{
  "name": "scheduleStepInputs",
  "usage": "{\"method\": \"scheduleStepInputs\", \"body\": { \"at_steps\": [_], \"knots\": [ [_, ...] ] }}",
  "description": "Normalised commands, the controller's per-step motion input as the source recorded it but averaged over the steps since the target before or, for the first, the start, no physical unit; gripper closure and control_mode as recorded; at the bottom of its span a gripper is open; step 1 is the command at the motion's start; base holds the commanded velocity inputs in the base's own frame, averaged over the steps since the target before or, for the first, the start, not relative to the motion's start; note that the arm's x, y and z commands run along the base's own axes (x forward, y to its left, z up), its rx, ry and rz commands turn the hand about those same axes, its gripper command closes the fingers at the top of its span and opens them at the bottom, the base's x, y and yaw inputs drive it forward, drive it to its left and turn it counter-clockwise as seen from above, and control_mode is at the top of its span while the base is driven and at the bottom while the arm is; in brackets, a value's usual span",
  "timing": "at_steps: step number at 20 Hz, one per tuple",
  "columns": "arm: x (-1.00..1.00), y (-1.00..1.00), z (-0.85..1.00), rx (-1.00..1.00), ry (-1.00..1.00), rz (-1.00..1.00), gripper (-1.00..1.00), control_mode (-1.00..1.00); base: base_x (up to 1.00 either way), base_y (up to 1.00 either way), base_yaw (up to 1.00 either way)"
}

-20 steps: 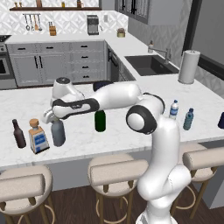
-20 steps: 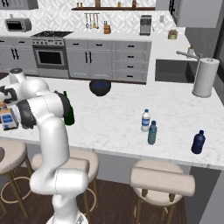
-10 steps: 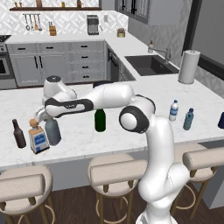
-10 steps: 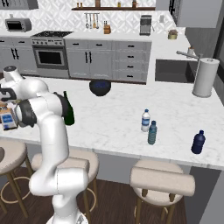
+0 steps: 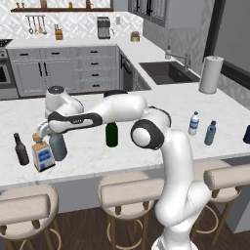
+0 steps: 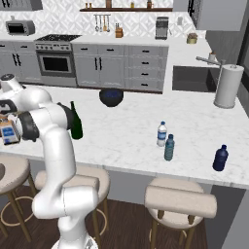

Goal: Move the plastic bottles in the middle to the plastics group, and the glass bottles in the middle to the glass group.

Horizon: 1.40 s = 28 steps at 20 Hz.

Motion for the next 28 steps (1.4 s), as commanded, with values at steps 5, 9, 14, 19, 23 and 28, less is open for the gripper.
{"method": "scheduleStepInputs", "body": {
  "at_steps": [5,9,14,19,23,28],
  "knots": [
    [-0.06,-0.12,0.00,0.00,-0.02,0.00,1.00,-1.00,0.00,0.00,0.00],
    [-0.17,-0.17,-0.15,0.03,0.00,0.00,1.00,-1.00,0.00,0.00,0.00],
    [-0.03,-0.17,-0.06,0.03,0.00,0.00,1.00,-1.00,0.00,0.00,0.00],
    [0.05,-0.19,0.00,0.03,0.00,0.00,1.00,-1.00,0.00,0.00,0.00],
    [0.01,-0.01,0.00,0.00,0.00,0.00,1.00,-1.00,0.00,0.00,0.00],
    [0.00,0.00,0.00,0.00,0.00,0.00,1.00,-1.00,0.00,0.00,0.00]
  ]
}}
